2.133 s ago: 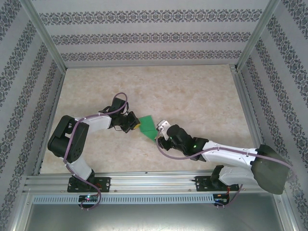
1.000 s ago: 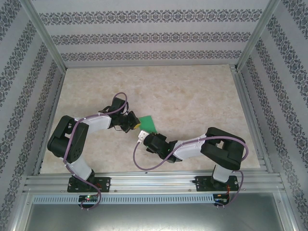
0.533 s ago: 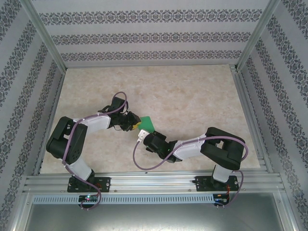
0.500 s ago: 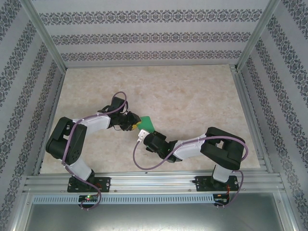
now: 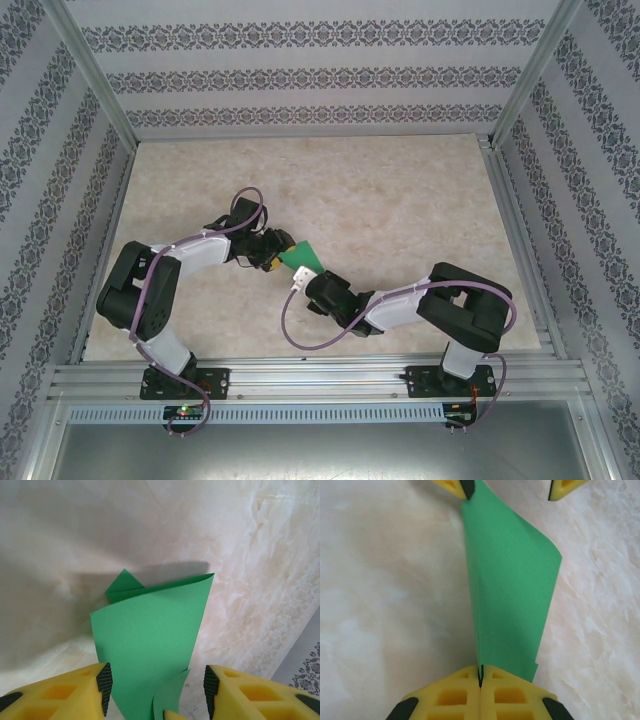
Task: Fold a paper plane with a square sheet of paper (pick it up from the middle)
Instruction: Fold the wing for the fifth time at the center of the table.
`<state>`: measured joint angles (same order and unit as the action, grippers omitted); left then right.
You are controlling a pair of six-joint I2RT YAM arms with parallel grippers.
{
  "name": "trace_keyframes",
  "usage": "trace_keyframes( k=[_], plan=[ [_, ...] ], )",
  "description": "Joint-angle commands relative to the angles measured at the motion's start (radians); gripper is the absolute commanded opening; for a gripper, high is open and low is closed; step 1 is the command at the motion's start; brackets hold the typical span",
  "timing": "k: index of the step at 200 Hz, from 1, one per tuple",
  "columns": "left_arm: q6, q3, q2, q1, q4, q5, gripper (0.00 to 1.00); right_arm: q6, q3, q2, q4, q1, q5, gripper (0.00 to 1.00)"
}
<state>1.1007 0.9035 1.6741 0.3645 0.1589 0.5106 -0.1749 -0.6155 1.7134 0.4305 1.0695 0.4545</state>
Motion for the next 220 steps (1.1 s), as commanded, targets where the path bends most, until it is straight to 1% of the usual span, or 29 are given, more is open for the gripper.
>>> trace_keyframes(
  k=[1,14,32,42,52,70,97,106,118,141,172,184,191,209,220],
  plan=[
    [0.001,0.006,-0.017,-0.013,0.048,-0.027,0.58,0.076,0.019,-0.030,0.042,-0.026,0.001,0.00],
    [0.008,-0.010,-0.045,-0.012,0.054,-0.050,0.59,0.082,0.020,-0.031,0.044,-0.031,-0.003,0.00],
    [0.025,-0.033,-0.075,-0.013,0.077,-0.094,0.67,0.087,0.019,-0.025,0.043,-0.029,-0.012,0.00],
    [0.034,-0.043,-0.080,-0.013,0.068,-0.105,0.68,0.087,0.016,-0.024,0.042,-0.029,-0.016,0.00],
    [0.054,-0.054,-0.072,-0.013,0.027,-0.092,0.69,0.087,0.025,-0.032,0.060,-0.028,-0.032,0.00],
    [0.082,-0.050,-0.034,-0.011,-0.072,-0.035,0.69,0.089,0.045,-0.047,0.097,-0.028,-0.056,0.00],
    [0.063,0.015,0.023,-0.011,-0.065,0.013,0.68,0.075,0.054,-0.059,0.109,-0.028,-0.076,0.00],
    [0.058,0.037,0.043,-0.011,-0.042,0.026,0.64,0.071,0.057,-0.060,0.116,-0.029,-0.090,0.00],
    [0.055,0.043,0.056,-0.010,-0.041,0.029,0.57,0.069,0.059,-0.061,0.118,-0.028,-0.100,0.00],
    [0.044,0.059,0.065,-0.011,0.003,0.024,0.50,0.065,0.070,-0.070,0.134,-0.028,-0.098,0.00],
    [0.019,0.092,0.093,-0.011,0.047,0.033,0.30,0.059,0.072,-0.066,0.128,-0.029,-0.096,0.02],
    [0.005,0.104,0.093,-0.011,0.076,0.023,0.19,0.060,0.075,-0.067,0.125,-0.030,-0.095,0.04],
    [-0.004,0.111,0.092,-0.011,0.094,0.016,0.15,0.059,0.076,-0.067,0.122,-0.031,-0.095,0.05],
    [-0.021,0.130,0.092,-0.012,0.137,0.002,0.06,0.061,0.080,-0.070,0.102,-0.029,-0.100,0.05],
    [-0.025,0.134,0.087,-0.011,0.146,-0.001,0.01,0.067,0.088,-0.073,0.097,-0.029,-0.102,0.07]
  ],
)
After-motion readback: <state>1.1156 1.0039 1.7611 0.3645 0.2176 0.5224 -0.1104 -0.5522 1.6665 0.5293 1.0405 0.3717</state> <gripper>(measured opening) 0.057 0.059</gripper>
